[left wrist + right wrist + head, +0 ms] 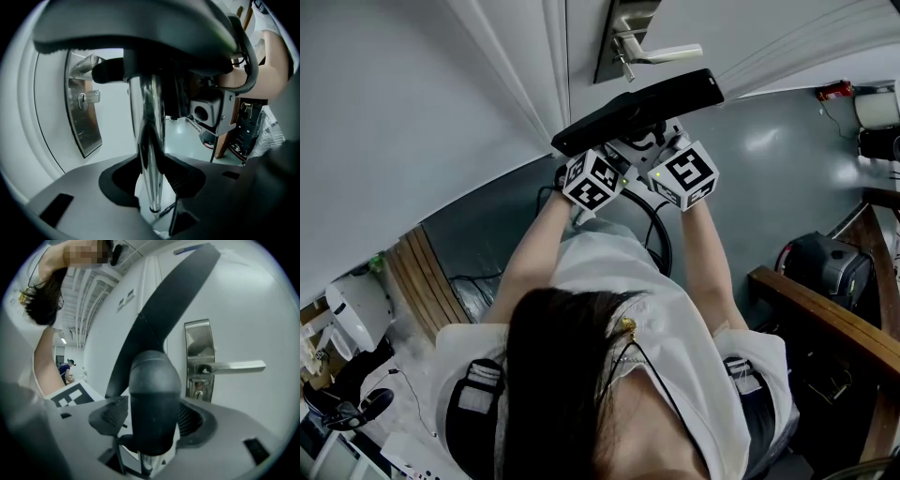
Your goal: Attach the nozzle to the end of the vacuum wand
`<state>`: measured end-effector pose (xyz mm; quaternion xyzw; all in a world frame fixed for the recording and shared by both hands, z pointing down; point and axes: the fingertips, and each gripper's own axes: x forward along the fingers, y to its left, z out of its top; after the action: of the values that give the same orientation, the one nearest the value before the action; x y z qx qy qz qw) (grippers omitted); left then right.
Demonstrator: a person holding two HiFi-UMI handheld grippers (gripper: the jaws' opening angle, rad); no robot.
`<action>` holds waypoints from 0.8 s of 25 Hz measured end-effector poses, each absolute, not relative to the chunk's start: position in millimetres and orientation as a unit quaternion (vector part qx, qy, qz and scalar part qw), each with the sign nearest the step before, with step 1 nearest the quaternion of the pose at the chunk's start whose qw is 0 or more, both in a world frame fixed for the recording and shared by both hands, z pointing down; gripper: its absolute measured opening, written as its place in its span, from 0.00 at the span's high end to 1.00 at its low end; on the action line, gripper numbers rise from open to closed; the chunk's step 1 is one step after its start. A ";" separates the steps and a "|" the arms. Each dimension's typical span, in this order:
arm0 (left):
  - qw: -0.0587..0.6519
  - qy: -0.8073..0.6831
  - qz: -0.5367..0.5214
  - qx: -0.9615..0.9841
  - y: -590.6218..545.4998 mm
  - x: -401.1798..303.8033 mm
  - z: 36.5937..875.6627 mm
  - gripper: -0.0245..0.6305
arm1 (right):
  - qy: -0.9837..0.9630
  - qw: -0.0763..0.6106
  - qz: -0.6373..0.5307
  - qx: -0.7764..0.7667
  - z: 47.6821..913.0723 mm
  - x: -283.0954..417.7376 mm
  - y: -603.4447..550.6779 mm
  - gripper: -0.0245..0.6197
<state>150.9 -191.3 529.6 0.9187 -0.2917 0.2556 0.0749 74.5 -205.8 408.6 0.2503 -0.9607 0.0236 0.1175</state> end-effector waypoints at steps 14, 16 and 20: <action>0.094 -0.319 0.254 0.908 -198.1 131.8 533.6 0.73 | -0.953 0.068 0.057 0.288 406.2 93.5 -204.1 0.45; 0.096 -0.323 0.253 0.907 -198.6 128.3 534.9 0.73 | -0.950 0.056 0.057 0.303 403.6 98.3 -205.9 0.45; 0.105 -0.339 0.249 0.901 -200.9 128.1 537.2 0.73 | -0.942 0.045 0.059 0.327 402.9 115.9 -208.0 0.45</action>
<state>128.1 -200.9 537.2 0.9011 -0.3392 0.2491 0.1045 115.9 -208.0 402.9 0.3268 -0.9422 0.0585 0.0454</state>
